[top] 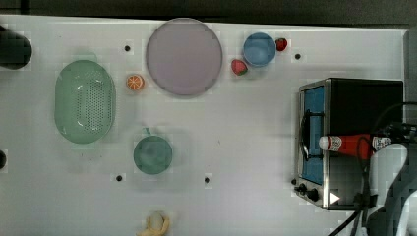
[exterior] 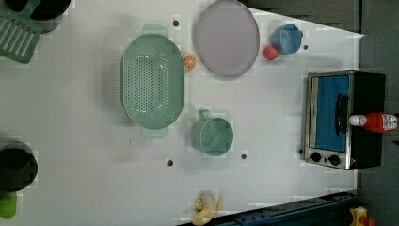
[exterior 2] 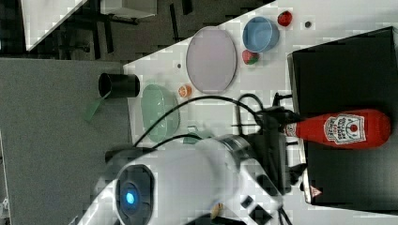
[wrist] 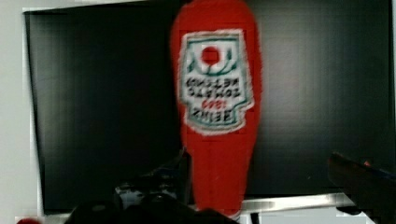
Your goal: Pick Ketchup from oven and place it on table.
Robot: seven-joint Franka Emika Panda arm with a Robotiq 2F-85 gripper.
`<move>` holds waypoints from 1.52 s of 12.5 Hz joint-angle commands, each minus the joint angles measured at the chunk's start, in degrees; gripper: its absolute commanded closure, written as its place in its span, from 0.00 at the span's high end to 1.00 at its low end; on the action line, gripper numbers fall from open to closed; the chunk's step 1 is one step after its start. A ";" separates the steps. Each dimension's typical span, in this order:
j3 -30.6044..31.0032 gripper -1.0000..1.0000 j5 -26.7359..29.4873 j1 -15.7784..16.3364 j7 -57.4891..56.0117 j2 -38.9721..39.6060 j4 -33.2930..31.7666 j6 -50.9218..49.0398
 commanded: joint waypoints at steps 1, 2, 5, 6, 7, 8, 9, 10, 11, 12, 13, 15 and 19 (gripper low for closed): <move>0.18 1.00 -0.76 -0.07 1.24 2.39 3.78 1.66; 0.05 1.00 -0.68 -0.56 0.64 3.37 4.49 2.03; 0.05 1.00 2.18 -1.31 -3.64 7.08 5.07 5.72; 0.07 1.00 3.30 -1.43 -6.63 8.39 5.07 5.72; -0.01 1.00 5.09 -1.73 -7.28 10.67 4.95 5.56; 0.13 1.00 6.13 -1.72 -7.28 11.38 4.99 5.97; 0.00 1.00 7.29 -1.86 -7.28 12.27 4.93 6.29; 0.00 1.00 8.03 -2.11 -7.28 13.06 4.94 6.49; 0.08 1.00 8.02 -2.12 -7.28 13.14 4.94 6.61; -0.02 1.00 8.03 -2.25 -7.28 13.12 4.95 6.81; 0.05 0.87 8.03 -2.25 -7.28 13.23 4.85 6.73; 0.07 0.63 8.03 -2.22 -7.28 13.33 5.39 6.69; 0.20 0.63 7.76 1.81 -7.28 5.41 14.49 -8.37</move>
